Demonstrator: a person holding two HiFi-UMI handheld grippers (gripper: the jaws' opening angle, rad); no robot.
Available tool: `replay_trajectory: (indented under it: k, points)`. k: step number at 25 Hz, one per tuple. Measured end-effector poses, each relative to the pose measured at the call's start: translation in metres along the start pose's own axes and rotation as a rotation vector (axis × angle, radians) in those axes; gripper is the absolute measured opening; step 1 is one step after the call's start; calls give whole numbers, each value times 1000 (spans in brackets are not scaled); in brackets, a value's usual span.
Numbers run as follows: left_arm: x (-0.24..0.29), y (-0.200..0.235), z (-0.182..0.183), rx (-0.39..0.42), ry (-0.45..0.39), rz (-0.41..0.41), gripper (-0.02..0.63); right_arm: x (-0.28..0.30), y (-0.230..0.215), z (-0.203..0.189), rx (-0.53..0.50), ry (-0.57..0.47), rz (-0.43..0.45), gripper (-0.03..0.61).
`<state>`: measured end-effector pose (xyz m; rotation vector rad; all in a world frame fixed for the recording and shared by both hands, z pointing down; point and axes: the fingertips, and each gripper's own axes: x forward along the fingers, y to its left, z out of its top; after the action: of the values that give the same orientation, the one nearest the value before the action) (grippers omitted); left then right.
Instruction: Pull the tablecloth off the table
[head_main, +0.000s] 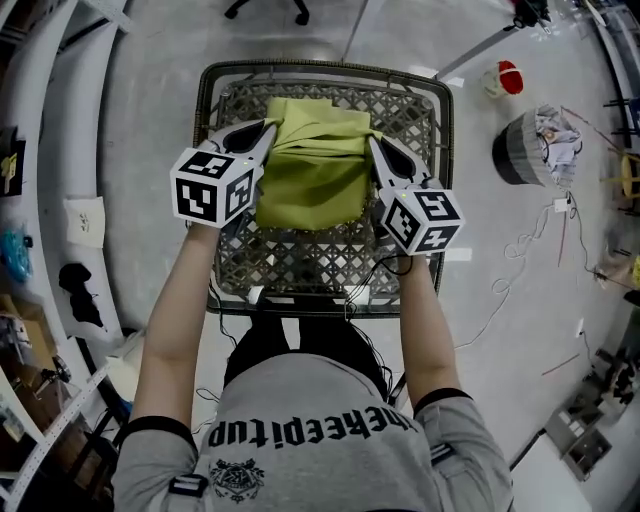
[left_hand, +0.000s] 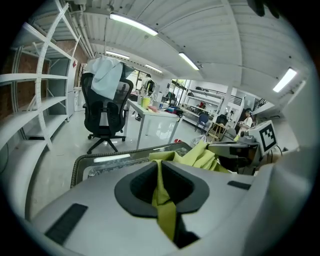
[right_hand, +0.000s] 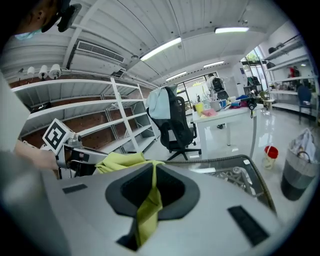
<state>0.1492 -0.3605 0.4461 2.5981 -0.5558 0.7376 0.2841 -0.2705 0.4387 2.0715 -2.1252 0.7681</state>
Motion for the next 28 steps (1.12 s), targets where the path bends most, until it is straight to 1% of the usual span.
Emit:
replay_trajectory:
  k: [7,12,16,19,21,22,23,25,28]
  points:
    - [33,14,-5,-24,36,0,35,24,-21,-10,19,50,-24,29]
    - [36,16,-7,-35,12,8,36,31,-26,-17,31,67,-42,29]
    - [41,17,2,-45,-16,-14,45,37,-31,-17,46,67,-51,38]
    - [46,20,4,-91,-18,-42,94,42,-34,-20,64,72,-57,57]
    - [46,21,4,-116,-15,-51,133,42,-36,-19,78,63,-67,111]
    - [46,21,3,-121,-13,-52,152,40,-37,-18,84,57,-71,124]
    - [46,21,3,-120,-11,-51,179,39,-37,-17,89,52,-72,124]
    - [46,22,3,-102,-10,-42,253,37,-37,-16,89,49,-72,124]
    - [42,25,13,-34,-51,-4,256,33,-36,-17,93,47,-68,124]
